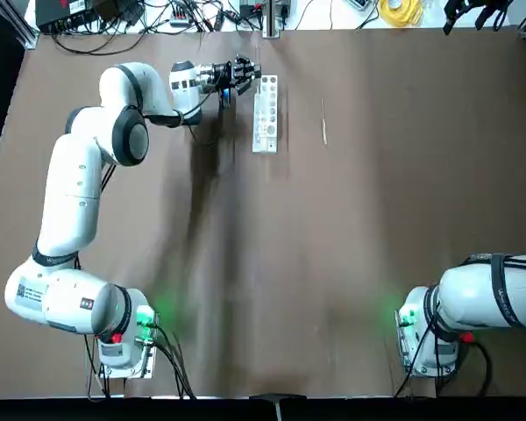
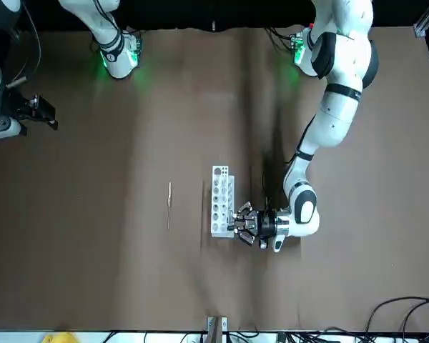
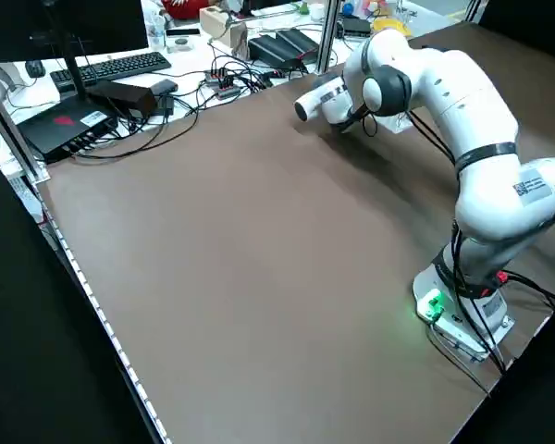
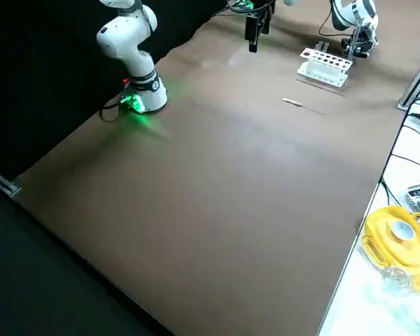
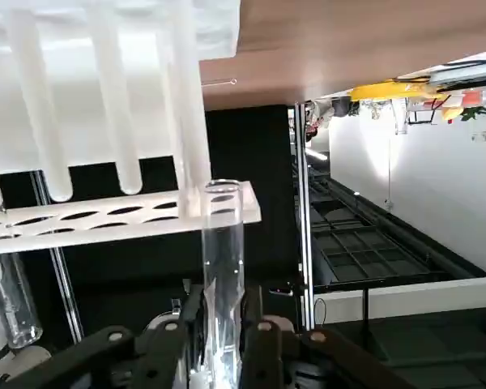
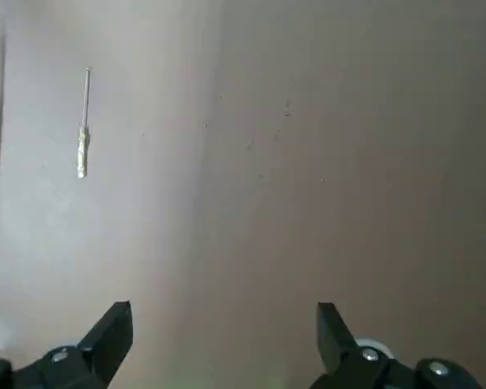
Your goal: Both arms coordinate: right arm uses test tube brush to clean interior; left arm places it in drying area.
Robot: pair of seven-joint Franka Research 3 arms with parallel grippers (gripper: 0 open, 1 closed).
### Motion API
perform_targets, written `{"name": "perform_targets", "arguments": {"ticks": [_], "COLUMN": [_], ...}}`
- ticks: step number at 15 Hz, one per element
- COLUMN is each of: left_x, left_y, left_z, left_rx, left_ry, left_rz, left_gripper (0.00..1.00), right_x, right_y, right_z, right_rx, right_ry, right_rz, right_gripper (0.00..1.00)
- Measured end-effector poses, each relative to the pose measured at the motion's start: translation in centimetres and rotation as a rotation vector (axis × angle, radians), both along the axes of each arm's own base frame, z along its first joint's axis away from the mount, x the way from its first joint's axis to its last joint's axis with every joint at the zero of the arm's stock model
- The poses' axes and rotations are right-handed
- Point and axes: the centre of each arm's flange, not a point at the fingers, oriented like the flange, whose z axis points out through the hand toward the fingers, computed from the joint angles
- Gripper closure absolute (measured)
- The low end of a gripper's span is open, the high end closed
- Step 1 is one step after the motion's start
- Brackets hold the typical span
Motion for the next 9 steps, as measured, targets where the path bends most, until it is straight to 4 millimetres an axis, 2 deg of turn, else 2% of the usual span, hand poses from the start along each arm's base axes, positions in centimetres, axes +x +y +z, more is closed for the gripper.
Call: {"name": "perform_targets", "arguments": {"ticks": [9], "left_x": [0.16], "left_y": [0.03], "left_z": [-0.08], "left_rx": [-0.002], "left_ry": [-0.003], "left_rz": [0.003], "left_gripper": [0.77], "right_x": [0.03], "right_y": [-0.06], "right_z": [0.02], "right_rx": [0.000], "right_ry": [-0.003], "right_rz": [-0.001], "right_gripper": [0.00]}}
